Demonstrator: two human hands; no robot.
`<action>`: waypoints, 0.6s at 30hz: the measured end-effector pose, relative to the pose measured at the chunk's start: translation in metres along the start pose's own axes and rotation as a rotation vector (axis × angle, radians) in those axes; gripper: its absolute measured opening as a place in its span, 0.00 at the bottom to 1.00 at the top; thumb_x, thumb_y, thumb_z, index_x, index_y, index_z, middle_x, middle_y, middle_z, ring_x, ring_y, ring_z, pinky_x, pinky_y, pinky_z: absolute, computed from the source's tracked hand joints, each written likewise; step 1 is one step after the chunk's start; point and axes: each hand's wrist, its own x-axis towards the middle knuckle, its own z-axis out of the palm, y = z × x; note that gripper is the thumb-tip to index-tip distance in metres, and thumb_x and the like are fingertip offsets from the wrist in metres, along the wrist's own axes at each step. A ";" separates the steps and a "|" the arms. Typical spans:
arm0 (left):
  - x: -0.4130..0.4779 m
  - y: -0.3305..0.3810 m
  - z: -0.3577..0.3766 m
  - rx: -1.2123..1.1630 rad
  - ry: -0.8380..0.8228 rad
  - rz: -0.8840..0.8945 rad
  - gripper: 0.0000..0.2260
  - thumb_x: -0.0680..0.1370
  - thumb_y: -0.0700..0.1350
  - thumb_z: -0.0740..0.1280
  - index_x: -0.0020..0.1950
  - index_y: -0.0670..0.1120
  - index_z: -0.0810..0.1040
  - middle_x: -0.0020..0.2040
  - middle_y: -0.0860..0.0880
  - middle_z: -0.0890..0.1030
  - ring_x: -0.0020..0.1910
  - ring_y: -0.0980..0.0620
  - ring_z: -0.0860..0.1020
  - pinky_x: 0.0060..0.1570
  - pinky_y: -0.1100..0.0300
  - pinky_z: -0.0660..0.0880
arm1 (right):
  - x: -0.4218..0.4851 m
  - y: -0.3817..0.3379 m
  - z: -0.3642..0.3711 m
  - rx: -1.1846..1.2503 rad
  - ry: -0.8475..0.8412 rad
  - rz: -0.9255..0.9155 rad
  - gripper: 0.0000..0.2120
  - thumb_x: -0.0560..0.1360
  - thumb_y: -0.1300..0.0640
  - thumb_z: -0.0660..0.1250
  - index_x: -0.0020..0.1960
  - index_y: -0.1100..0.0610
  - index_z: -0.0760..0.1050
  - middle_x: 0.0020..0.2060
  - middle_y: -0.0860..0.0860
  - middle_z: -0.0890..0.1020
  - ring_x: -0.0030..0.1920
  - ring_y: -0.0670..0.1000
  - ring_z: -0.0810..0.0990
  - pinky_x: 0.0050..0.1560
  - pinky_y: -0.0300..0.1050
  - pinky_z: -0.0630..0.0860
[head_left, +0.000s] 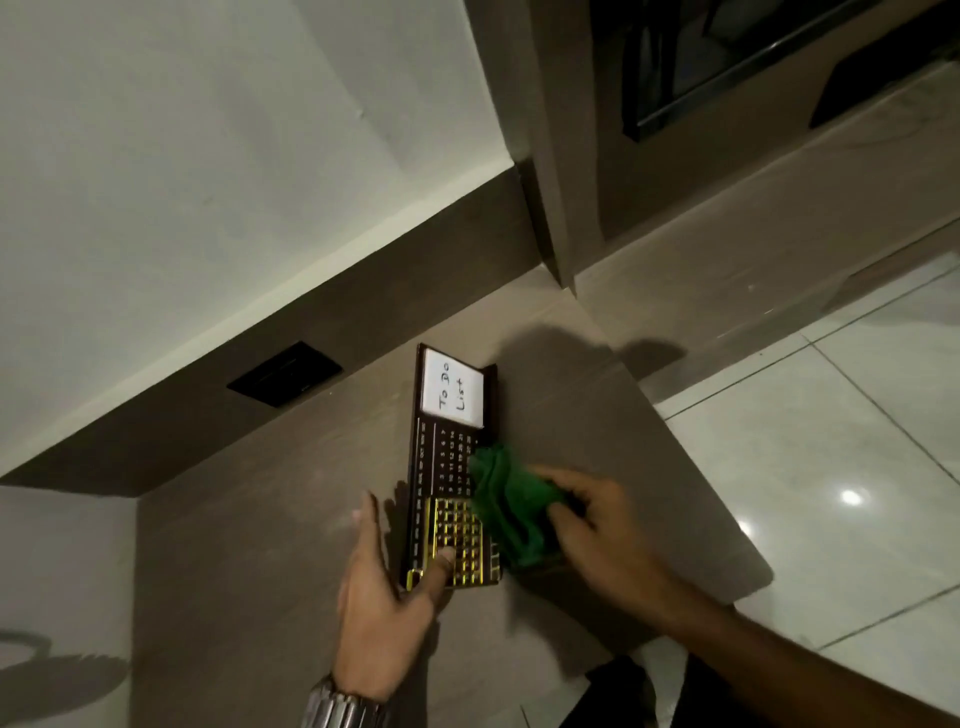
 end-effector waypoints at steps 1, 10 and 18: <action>0.003 0.010 -0.002 0.076 0.064 0.070 0.46 0.70 0.56 0.74 0.78 0.57 0.46 0.77 0.57 0.56 0.73 0.58 0.56 0.71 0.47 0.56 | 0.008 -0.005 -0.010 0.078 0.050 0.041 0.21 0.75 0.66 0.60 0.58 0.44 0.80 0.52 0.44 0.84 0.54 0.46 0.82 0.55 0.46 0.79; 0.067 0.071 0.099 0.380 0.004 0.574 0.41 0.75 0.65 0.61 0.79 0.49 0.45 0.81 0.49 0.49 0.79 0.53 0.44 0.77 0.47 0.54 | 0.083 0.001 -0.094 0.278 0.493 0.203 0.21 0.76 0.70 0.58 0.61 0.51 0.78 0.52 0.49 0.83 0.51 0.46 0.82 0.48 0.42 0.81; 0.107 0.029 0.176 0.706 -0.203 0.580 0.41 0.74 0.72 0.49 0.77 0.50 0.37 0.78 0.52 0.36 0.77 0.51 0.34 0.78 0.47 0.43 | 0.137 0.028 -0.149 -0.067 0.561 0.073 0.22 0.77 0.68 0.61 0.66 0.48 0.70 0.61 0.49 0.77 0.61 0.47 0.76 0.60 0.52 0.76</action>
